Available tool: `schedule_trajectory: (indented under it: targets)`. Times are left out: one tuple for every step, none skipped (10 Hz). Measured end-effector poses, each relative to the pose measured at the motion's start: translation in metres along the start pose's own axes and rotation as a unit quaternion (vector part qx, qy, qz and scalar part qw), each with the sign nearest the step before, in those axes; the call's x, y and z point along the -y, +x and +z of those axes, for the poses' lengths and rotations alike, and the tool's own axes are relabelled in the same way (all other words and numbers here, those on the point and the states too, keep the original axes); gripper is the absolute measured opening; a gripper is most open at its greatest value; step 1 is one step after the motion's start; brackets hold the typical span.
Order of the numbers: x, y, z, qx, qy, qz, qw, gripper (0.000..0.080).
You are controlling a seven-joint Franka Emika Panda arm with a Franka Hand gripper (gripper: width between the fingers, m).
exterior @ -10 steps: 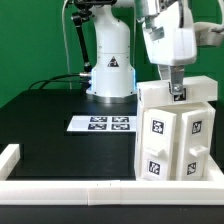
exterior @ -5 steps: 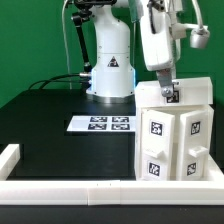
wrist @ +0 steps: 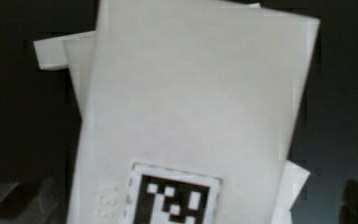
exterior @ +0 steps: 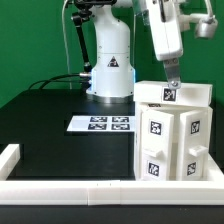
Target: Assemble cabinet
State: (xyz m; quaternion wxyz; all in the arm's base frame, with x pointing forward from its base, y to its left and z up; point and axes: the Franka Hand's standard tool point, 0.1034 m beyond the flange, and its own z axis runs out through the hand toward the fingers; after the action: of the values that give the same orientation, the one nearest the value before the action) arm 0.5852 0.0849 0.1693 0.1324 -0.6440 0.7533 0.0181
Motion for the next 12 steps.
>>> schedule_trajectory:
  targets:
    - [0.001,-0.002,-0.003,0.003,0.002,0.000,1.000,0.0797]
    - [0.003,-0.007,-0.006,0.013,0.010,0.016,1.000,0.0797]
    - [0.005,-0.009,-0.008,0.023,0.020,0.026,0.999,0.0797]
    - [0.004,-0.008,-0.006,0.022,0.018,-0.001,1.000,0.0797]
    - [0.004,-0.009,-0.005,0.022,0.018,-0.004,1.000,0.0797]
    - [0.003,-0.009,-0.005,0.019,0.013,-0.037,0.999,0.0797]
    - [0.001,-0.010,-0.006,0.009,-0.012,-0.160,0.987,0.0797]
    - [0.005,-0.013,-0.007,0.008,-0.015,-0.214,0.977,0.0797]
    - [0.005,-0.014,-0.008,0.004,-0.021,-0.293,0.956,0.0797]
    - [0.004,-0.015,-0.008,0.005,-0.036,-0.364,0.931,0.0797]
    - [0.005,-0.017,-0.009,0.010,-0.048,-0.419,0.907,0.0797]
    - [0.007,-0.020,-0.010,0.010,-0.056,-0.471,0.881,0.0797]
